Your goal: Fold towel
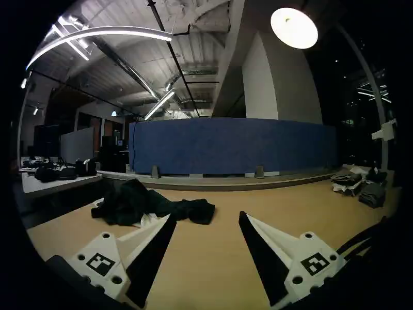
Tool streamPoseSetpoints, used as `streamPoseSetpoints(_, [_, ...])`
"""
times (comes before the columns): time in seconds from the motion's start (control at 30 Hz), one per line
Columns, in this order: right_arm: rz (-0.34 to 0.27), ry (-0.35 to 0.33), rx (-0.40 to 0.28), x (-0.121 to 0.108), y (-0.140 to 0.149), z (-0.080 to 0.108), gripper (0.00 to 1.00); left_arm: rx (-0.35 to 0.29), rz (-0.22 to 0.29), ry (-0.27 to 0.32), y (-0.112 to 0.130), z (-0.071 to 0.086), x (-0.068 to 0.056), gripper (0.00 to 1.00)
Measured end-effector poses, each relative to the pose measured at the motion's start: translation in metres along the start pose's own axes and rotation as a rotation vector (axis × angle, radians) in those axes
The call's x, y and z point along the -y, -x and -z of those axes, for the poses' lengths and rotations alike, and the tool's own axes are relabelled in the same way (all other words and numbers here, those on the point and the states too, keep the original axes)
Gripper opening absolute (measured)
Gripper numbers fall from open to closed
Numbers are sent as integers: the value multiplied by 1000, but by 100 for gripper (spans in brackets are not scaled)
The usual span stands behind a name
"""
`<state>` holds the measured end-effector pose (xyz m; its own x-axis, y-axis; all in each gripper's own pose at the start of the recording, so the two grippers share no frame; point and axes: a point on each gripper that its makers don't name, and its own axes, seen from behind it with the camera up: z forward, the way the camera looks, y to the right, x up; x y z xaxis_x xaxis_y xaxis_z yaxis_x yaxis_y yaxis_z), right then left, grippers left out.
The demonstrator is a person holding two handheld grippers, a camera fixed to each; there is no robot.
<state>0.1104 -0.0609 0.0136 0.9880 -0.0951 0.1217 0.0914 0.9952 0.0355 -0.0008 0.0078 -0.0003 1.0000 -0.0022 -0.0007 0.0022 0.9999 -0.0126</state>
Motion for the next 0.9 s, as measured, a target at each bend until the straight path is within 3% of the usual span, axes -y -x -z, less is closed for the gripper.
streamPoseSetpoints(0.4, [-12,-1,-13,-6,-1,-3,100,1,0,-5,0,1,2,90])
streamPoseSetpoints(0.9, [-95,-3,-66,-34,-6,9,100,1,-2,-5,-1,1,2,90])
